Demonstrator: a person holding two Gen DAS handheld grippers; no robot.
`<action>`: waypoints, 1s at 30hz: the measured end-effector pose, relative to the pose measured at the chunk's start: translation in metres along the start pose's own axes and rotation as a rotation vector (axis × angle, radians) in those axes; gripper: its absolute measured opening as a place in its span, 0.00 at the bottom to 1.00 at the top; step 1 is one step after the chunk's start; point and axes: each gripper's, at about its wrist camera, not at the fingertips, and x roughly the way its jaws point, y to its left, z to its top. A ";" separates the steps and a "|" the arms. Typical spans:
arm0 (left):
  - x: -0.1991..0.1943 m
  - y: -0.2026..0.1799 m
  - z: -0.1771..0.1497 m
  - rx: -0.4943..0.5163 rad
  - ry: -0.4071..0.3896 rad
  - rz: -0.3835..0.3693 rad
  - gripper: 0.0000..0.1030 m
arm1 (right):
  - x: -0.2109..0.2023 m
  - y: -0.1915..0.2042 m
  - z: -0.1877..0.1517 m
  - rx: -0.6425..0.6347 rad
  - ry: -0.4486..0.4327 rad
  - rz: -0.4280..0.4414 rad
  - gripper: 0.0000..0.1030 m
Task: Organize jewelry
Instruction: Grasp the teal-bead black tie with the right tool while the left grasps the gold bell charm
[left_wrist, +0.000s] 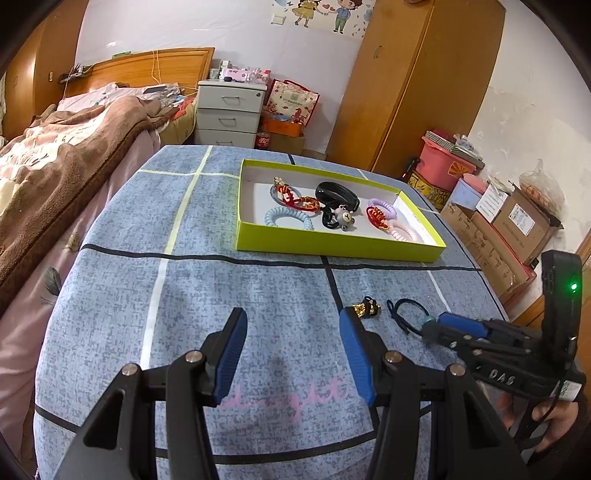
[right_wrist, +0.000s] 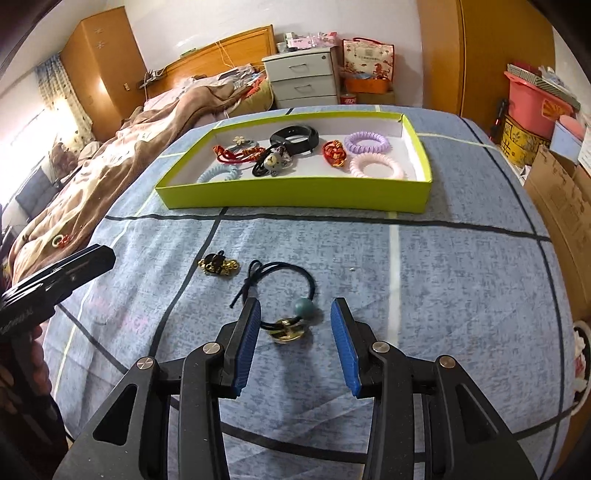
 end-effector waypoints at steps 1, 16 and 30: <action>-0.001 0.000 -0.001 0.000 -0.001 -0.001 0.53 | 0.002 0.002 -0.001 0.001 0.006 -0.009 0.39; 0.001 -0.006 -0.001 0.004 0.015 -0.018 0.53 | 0.004 0.013 -0.006 -0.005 -0.024 -0.092 0.39; 0.009 -0.017 0.001 0.029 0.039 -0.016 0.53 | -0.001 0.006 -0.009 -0.068 -0.018 -0.132 0.15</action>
